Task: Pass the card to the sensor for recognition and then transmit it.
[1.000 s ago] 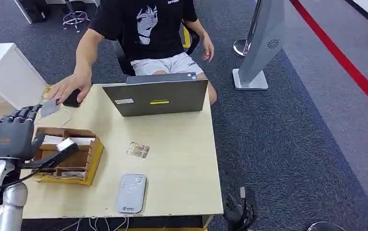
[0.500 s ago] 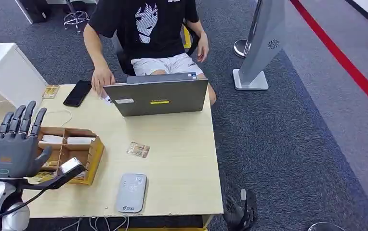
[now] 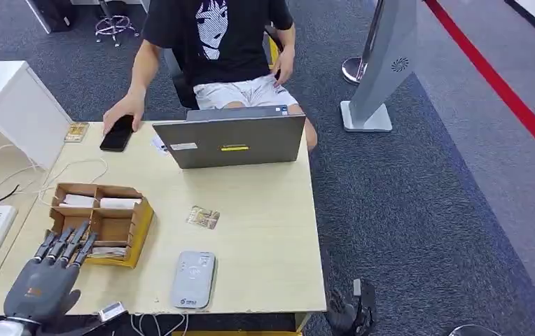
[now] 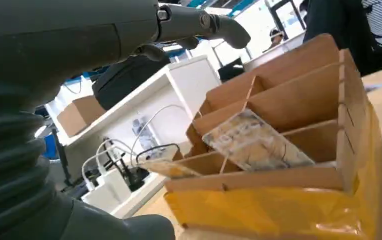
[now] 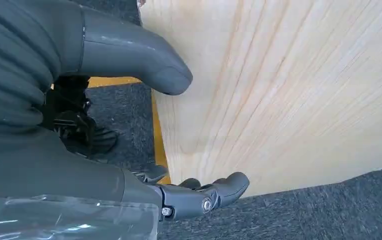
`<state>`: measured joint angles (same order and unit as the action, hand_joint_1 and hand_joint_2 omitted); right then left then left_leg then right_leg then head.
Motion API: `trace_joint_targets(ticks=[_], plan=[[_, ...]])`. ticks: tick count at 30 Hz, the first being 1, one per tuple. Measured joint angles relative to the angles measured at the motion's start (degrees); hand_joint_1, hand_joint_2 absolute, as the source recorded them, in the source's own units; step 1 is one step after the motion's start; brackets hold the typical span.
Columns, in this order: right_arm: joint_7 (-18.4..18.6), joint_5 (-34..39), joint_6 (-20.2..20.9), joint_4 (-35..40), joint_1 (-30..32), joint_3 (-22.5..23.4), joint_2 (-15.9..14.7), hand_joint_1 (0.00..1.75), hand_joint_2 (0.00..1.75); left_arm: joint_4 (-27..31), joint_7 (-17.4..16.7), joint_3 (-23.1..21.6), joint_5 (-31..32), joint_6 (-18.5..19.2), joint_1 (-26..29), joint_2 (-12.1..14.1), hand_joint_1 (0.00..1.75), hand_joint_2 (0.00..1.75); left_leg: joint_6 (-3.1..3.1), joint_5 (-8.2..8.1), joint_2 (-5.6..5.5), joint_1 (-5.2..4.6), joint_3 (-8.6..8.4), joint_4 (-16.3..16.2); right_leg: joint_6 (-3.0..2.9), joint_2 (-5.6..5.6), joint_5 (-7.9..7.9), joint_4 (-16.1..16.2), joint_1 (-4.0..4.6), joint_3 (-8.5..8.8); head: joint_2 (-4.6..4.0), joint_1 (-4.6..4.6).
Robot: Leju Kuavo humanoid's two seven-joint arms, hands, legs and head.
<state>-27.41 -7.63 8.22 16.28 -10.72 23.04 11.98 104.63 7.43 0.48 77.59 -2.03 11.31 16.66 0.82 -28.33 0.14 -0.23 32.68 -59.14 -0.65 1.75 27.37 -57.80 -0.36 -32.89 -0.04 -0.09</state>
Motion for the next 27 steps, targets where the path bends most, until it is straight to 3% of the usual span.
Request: trace_joint_targets(ticks=[6,9,16,19,22,27], plan=[[0.0,-0.48,-0.04,0.0,0.01,0.22,-0.02,0.0,1.75,-1.02,-0.13,0.15,-0.15,0.2,0.63,0.52,0.0,1.75,-0.02,0.05,-0.07,-0.02,-0.01,-0.02,0.01,-0.05,-0.03,0.0,-0.01,0.03,0.0,0.0],[0.09,-1.14,-0.07,0.0,0.0,0.26,-0.02,0.0,1.75,-2.03,-0.02,0.92,1.69,-1.91,-0.1,-0.64,0.0,1.75,-0.02,0.05,-0.08,-0.02,-0.01,-0.03,0.02,-0.06,-0.03,0.01,-0.01,0.02,0.0,0.02],[0.11,-1.2,-0.07,0.0,0.0,0.26,-0.02,0.0,1.75,-2.16,0.0,1.05,1.92,-2.22,-0.2,-0.74,0.0,1.75,-0.02,0.05,-0.09,-0.02,-0.01,-0.03,0.02,-0.07,-0.03,0.01,-0.01,0.02,0.0,0.02],[0.44,-1.97,-0.07,0.09,-0.05,0.26,0.0,0.0,1.75,-3.92,0.02,1.64,4.11,-4.79,-2.05,-2.06,0.0,1.75,-0.03,0.06,-0.11,-0.01,-0.01,-0.03,0.01,-0.11,-0.03,0.01,-0.01,0.03,0.0,0.02],[0.9,-3.06,-0.02,0.31,-0.13,0.24,0.0,0.0,1.75,-8.94,0.37,2.03,6.69,-8.64,-6.92,-5.07,0.0,1.75,-0.06,0.08,-0.1,0.0,-0.02,-0.03,0.0,-0.1,-0.04,0.0,0.0,0.03,0.0,0.02],[0.77,-3.19,0.02,0.31,-0.11,0.22,0.13,0.0,1.75,-11.65,0.7,2.01,7.21,-8.63,-8.9,-6.91,0.0,1.75,-0.08,0.09,-0.08,0.0,-0.02,-0.03,-0.01,-0.06,-0.05,0.0,0.0,0.01,0.0,0.0]])
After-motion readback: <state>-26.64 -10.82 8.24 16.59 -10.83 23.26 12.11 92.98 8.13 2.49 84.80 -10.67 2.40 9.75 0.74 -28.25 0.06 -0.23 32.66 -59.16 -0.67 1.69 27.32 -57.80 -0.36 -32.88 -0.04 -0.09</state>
